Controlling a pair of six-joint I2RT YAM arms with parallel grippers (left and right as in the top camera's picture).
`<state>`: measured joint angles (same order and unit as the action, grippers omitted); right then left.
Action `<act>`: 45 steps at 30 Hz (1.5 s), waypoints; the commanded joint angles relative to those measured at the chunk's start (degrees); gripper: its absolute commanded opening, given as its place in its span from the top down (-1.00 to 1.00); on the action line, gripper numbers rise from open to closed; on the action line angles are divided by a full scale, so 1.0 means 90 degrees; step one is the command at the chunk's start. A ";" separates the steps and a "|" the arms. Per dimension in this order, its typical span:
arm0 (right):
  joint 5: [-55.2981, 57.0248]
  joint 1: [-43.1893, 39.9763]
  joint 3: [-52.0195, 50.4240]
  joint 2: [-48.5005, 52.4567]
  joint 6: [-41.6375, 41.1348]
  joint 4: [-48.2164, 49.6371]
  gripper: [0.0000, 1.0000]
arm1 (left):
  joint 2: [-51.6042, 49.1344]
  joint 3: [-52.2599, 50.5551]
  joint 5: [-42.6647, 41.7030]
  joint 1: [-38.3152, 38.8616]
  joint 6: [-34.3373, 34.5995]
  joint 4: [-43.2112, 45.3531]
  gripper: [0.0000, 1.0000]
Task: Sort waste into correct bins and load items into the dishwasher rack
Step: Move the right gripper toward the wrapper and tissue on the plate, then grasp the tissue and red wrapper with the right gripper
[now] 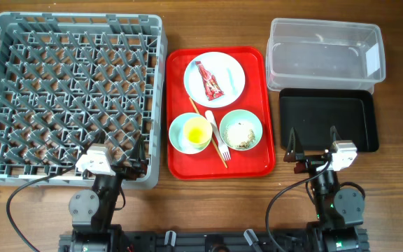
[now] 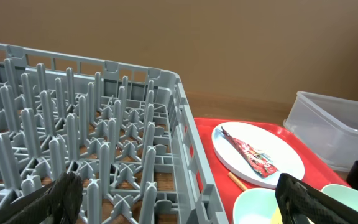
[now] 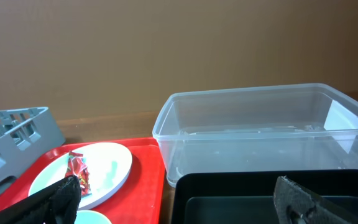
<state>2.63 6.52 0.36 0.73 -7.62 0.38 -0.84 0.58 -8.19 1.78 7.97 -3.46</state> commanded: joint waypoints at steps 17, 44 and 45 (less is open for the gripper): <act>-0.0015 -0.0032 0.0578 0.0282 -0.0816 -0.0345 -1.00 | -0.0440 0.0624 0.0141 0.0034 0.0333 -0.0605 -1.00; -0.1909 0.0872 0.8638 0.8471 0.0185 -0.4745 -0.99 | -0.5438 0.5093 0.0158 0.0034 0.0330 -0.3616 -1.00; -0.1651 0.1078 0.9003 0.8789 0.0274 -0.4840 -0.99 | -0.5438 0.5093 0.0158 0.0034 0.0330 -0.3594 -1.00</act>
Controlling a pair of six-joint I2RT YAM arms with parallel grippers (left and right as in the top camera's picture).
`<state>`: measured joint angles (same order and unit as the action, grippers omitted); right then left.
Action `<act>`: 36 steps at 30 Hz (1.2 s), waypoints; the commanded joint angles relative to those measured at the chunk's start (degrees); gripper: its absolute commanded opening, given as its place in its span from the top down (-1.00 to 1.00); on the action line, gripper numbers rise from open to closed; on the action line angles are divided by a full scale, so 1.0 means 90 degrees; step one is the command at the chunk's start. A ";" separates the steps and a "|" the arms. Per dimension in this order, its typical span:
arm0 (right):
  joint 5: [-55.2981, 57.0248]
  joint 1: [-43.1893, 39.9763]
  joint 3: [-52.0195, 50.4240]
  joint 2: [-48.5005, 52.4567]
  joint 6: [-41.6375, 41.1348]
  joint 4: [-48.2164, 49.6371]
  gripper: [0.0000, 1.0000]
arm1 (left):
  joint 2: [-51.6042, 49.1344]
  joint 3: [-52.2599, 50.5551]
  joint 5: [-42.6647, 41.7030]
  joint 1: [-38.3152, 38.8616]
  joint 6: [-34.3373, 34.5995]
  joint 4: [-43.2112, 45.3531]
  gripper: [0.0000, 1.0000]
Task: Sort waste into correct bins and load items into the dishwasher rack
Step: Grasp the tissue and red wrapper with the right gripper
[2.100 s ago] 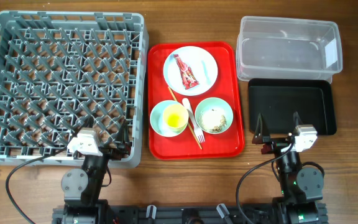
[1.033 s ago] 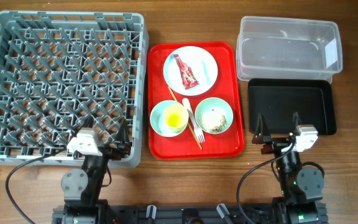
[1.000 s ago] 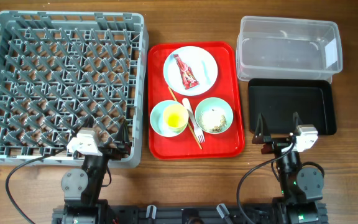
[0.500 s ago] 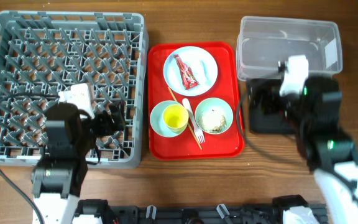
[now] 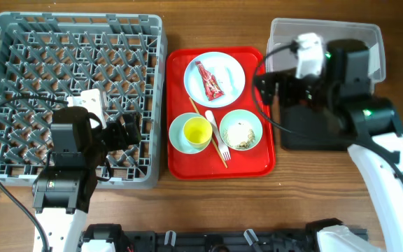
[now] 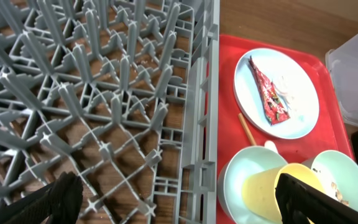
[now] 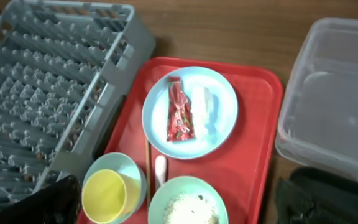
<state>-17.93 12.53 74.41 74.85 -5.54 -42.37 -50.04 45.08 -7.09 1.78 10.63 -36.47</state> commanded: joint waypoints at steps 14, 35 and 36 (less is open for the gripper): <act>0.1991 0.1217 0.2535 0.5438 -0.0862 0.0287 -0.52 | 0.0022 0.0148 0.0036 0.0034 0.0034 0.0073 -1.00; 0.2380 -0.0765 0.2506 0.3560 -0.2283 -0.0517 0.71 | 0.0022 0.0148 0.0036 0.0034 0.0034 0.0070 -1.00; 0.2322 -0.0906 0.2504 0.3580 -0.2256 -0.0549 0.46 | 0.0024 0.0148 0.0036 0.0034 0.0034 0.0070 -1.00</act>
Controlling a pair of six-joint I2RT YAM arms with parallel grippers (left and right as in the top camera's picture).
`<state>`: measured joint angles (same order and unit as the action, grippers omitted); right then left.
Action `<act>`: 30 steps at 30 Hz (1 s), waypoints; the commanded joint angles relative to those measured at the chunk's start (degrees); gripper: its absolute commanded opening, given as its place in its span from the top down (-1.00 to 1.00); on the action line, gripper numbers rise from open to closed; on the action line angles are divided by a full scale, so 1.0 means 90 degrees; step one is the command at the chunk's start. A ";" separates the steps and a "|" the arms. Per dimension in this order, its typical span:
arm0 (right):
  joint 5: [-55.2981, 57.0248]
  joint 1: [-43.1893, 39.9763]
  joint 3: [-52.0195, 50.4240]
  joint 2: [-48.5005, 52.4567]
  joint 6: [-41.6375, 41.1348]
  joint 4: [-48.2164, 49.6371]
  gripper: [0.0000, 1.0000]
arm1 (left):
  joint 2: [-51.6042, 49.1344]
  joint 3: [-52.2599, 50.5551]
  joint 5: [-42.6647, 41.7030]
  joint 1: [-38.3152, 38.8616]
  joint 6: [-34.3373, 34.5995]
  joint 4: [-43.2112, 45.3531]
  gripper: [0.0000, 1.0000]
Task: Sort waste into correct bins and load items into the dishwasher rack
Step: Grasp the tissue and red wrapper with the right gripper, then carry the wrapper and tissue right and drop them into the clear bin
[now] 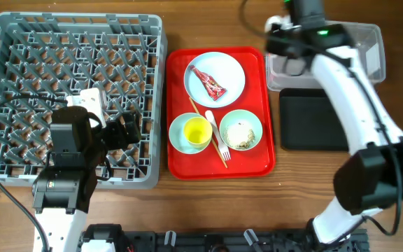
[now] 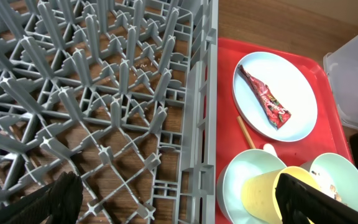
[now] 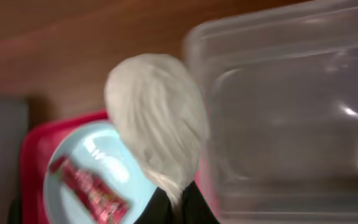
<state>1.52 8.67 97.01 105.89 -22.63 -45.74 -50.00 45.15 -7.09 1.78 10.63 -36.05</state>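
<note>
My right gripper (image 3: 176, 200) is shut on a crumpled white napkin (image 3: 157, 112). It holds the napkin up at the left edge of the clear plastic bin (image 1: 341, 49), above the far right corner of the red tray (image 1: 257, 164). A red wrapper (image 1: 208, 82) lies on the white plate (image 1: 228, 66). One pale green bowl holds a yellow cup (image 1: 196, 130); another (image 1: 241, 129) holds food scraps. A white fork (image 1: 214, 133) and a chopstick lie between the bowls. My left gripper (image 2: 179, 202) is open and hovers over the right edge of the grey rack (image 1: 68, 91).
A black bin (image 1: 313, 119) sits in front of the clear bin, right of the tray. The rack fills the left side and is full of upright pegs. My right arm stretches from the front right across the black bin.
My right gripper was open over the tray and the napkin lay on the plate beside the wrapper. Now it is shut on the napkin, by the clear bin. The wrapper has turned slightly.
Both arms sat open at the table's front edge. Then the left gripper was over the rack's right side and the right gripper over the tray's far right. Now the napkin is off the plate and in the right gripper; the left has stayed put.
</note>
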 commanded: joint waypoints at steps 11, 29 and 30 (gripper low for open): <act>-0.1270 0.0916 -0.0015 0.0236 0.1719 -0.0294 -0.99 | 0.0019 0.0141 0.0036 0.0034 0.0034 0.0027 -1.00; 0.0189 0.2531 -0.0019 0.2584 0.1503 0.0554 -0.99 | 0.0019 0.0141 0.0036 0.0034 0.0034 -0.0102 -1.00; 0.0185 0.2531 -0.0036 0.2652 0.1494 0.0549 -0.98 | 0.0019 0.0141 0.0036 0.0034 0.0034 -0.0102 -1.00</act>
<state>2.00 31.53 96.90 127.72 -7.90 -41.04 -50.00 45.15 -7.09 1.78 10.63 -37.08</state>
